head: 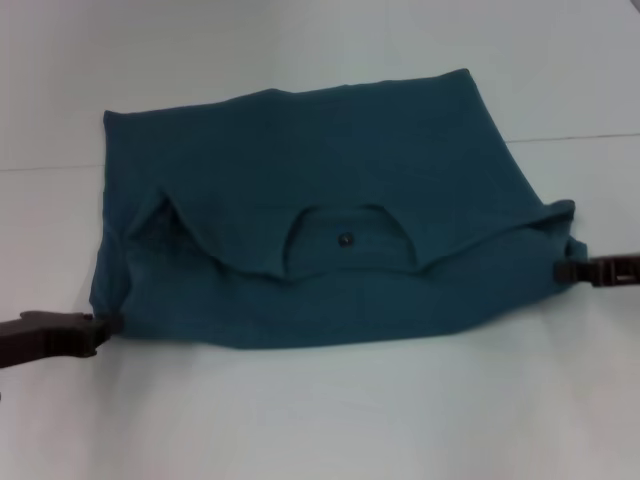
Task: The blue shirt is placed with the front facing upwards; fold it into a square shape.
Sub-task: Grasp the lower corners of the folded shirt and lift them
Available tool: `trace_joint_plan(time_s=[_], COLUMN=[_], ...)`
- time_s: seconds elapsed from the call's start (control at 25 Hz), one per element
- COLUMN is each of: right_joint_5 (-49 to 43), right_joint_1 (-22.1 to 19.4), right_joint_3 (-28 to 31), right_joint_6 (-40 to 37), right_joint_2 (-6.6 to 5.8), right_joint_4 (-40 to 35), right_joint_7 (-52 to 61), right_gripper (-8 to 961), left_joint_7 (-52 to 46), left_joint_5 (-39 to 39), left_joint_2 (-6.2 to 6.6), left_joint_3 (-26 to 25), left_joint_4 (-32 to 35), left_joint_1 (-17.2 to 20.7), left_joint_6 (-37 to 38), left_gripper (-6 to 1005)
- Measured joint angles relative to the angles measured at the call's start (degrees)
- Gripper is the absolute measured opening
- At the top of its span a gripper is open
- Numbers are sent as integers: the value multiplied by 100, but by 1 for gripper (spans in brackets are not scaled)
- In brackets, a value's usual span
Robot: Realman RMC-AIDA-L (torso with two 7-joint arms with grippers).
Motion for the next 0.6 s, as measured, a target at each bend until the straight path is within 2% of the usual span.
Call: trace_joint_plan(time_s=[0.16,0.4,0.6], right_joint_5=[8,17,20], right_joint_1=[-260,-554,-791], right_joint_3=[45,279,427], right_joint_6=[-386,-913,-1411], right_joint_2=[14,63,122], right_joint_4=[-203,-263,-267], right_joint_7=[-212,-646,-1056], right_gripper=[30,31,31], left_joint_7=[-30,-41,-136], left_joint_5=[0,23,238], left_joint_2=[14,103,120], left_joint_3=[-348,-999,-1167], left_joint_4=[57,30,42], left_joint_1=[58,88,96], left_joint_6=[619,1332,1617], left_gripper=[0,0,0])
